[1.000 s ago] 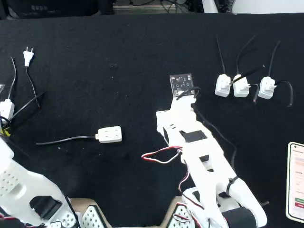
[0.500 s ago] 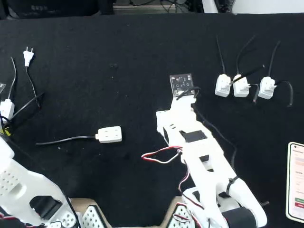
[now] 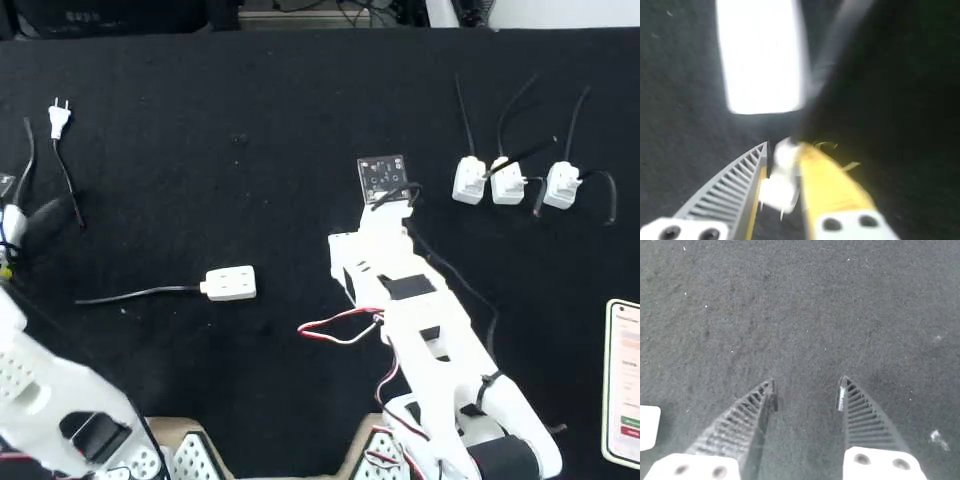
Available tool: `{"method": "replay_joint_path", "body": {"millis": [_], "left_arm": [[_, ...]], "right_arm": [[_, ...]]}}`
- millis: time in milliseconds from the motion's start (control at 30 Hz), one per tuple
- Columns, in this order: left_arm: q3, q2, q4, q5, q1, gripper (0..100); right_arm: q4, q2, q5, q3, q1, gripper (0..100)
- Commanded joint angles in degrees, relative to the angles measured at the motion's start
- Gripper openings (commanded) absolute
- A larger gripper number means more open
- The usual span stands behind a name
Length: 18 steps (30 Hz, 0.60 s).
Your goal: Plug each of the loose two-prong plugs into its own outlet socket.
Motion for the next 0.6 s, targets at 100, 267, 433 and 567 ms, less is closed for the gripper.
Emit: {"method": "replay_joint_path", "body": {"millis": [100, 267, 433, 567], "left_arm": [[-6.4, 0.4, 11.9, 0.2, -1.0, 3], [-14.1, -2.4, 27.9, 0.4, 0.9, 3], [-15.3, -9.8, 38.3, 0.4, 2.7, 3], [-14.6, -16.5, 45.9, 0.5, 4.9, 3]], "right_arm": [[-1.1, -1.7, -0.3, -2.3, -0.9, 18.8], [-1.1, -1.7, -0.3, -2.3, -0.9, 18.8], [-1.1, -1.7, -0.3, -2.3, -0.9, 18.8], [-1.1, -1.8, -0.3, -2.3, -0.9, 18.8]]}}
